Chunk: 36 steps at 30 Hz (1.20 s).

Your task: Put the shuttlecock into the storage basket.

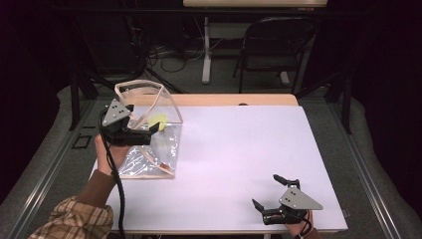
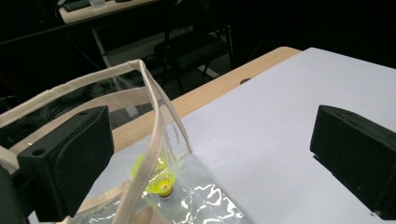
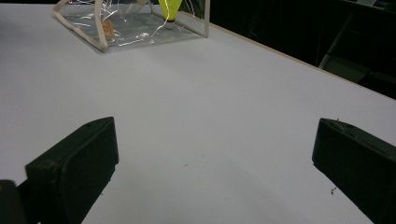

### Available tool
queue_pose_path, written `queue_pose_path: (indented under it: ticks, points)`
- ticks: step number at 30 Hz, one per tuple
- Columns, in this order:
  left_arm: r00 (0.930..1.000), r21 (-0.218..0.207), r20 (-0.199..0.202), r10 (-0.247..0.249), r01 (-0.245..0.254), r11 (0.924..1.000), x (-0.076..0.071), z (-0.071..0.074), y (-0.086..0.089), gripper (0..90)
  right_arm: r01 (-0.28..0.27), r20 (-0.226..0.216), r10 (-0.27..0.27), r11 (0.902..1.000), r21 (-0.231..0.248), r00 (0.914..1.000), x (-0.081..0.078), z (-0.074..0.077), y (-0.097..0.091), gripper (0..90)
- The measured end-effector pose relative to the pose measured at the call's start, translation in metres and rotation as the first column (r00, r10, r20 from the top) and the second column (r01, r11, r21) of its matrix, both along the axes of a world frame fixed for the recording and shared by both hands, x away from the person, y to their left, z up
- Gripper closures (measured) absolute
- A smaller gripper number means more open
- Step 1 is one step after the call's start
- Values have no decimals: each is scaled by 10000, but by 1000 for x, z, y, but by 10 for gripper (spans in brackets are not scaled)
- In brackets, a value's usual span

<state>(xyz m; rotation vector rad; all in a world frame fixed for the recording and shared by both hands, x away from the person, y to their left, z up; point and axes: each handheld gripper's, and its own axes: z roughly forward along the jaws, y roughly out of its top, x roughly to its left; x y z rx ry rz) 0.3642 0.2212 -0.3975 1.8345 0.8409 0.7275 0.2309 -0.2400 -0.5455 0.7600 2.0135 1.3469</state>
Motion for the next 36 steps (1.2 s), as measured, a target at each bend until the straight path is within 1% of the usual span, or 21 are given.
queue_pose_path:
  ticks: [3, 8, 9, 12, 16, 17, 18, 19, 20, 21, 22, 23, 26, 27, 28, 29, 30, 31, 32, 34, 36]
  points:
    - [9999, 13, -26, -108, 108, 9999, -7, -8, 2, 0, -10, -8, 10, 10000, -19, 10000, 0, 0, 0, 0]
    - [9998, -42, -33, -190, 190, 9998, -14, -16, 2, 0, -9, -15, 9, 10000, 15, 10000, 0, 0, 0, 0]
    - [9997, -1, -44, -233, 233, 9997, -19, -21, 2, 0, -4, -9, 4, 10000, -1, 10000, 0, 0, 0, 0]
    - [9996, -26, -88, -254, 254, 9997, -22, -24, 2, 0, -6, -25, 6, 10000, 15, 10000, 0, 0, 1, 0]
    - [9996, -16, -52, -276, 276, 9996, -30, -33, 3, 0, -19, -14, 19, 10000, -7, 10000, 0, 0, 1, 0]
    - [9997, 61, -27, -241, 242, 9997, -33, -38, 3, 0, -38, -6, 38, 10000, -41, 10000, 0, 0, 0, 0]
    - [9997, 61, -27, -241, 242, 9997, -33, -38, 3, 0, -38, -6, 38, 10000, -41, 10000, 0, 0, 0, 0]
    - [9996, -14, -55, -293, 293, 9996, -37, -44, 3, 0, -47, -2, 47, 10000, -27, 10000, 0, 0, 0, 0]
    - [9996, -14, -55, -293, 293, 9996, -37, -44, 3, 0, -38, 4, 38, 10000, -33, 10000, 0, 0, 0, 0]
    - [9997, 4, 10, -252, 252, 9997, -41, -51, 3, 0, -40, 4, 40, 10000, -25, 10000, 0, 0, 0, 0]
    - [9997, 4, 10, -252, 252, 9997, -41, -51, 3, 0, -40, 4, 40, 10000, -25, 10000, 0, 0, 0, 0]
    - [9996, 14, 8, -272, 272, 9996, -46, -58, 4, 0, -44, -26, 44, 10000, -29, 10000, 0, 0, 0, 0]
    - [9996, -20, 12, -280, 280, 9996, -49, -63, 6, 0, -54, -21, 54, 10000, -43, 10000, 0, 0, 0, 0]
    - [9996, -54, -48, -261, 260, 9996, -53, -69, 7, 0, -59, -23, 59, 10000, -38, 10000, 0, 0, 0, 0]
    - [9996, -54, -48, -261, 260, 9996, -53, -69, 7, 0, -59, -23, 59, 10000, -38, 10000, 0, 0, 0, 0]
    - [9996, -85, -79, -253, 252, 9996, -55, -75, 9, 0, -59, -6, 59, 10000, -58, 10000, 0, 0, 0, 0]
    - [9996, -85, -79, -253, 252, 9996, -55, -75, 9, 0, -59, -6, 59, 10000, -58, 10000, 0, 0, 0, 0]
    - [9994, -115, -99, -329, 328, 9994, -59, -82, 11, 0, -67, -16, 66, 10000, -57, 10000, 0, 0, 1, 0]
    - [9994, -115, -99, -329, 328, 9994, -59, -82, 11, 0, -67, -16, 66, 10000, -57, 10000, 0, 0, 1, 0]
    - [9993, -9, -104, -371, 371, 9993, -63, -88, 12, 0, -75, -11, 75, 10000, -33, 10000, 0, -1, 1, 0]
    - [9992, -122, -130, -389, 388, 9992, -66, -95, 13, 0, -75, -15, 74, 10000, -40, 10000, 0, -1, 1, 0]
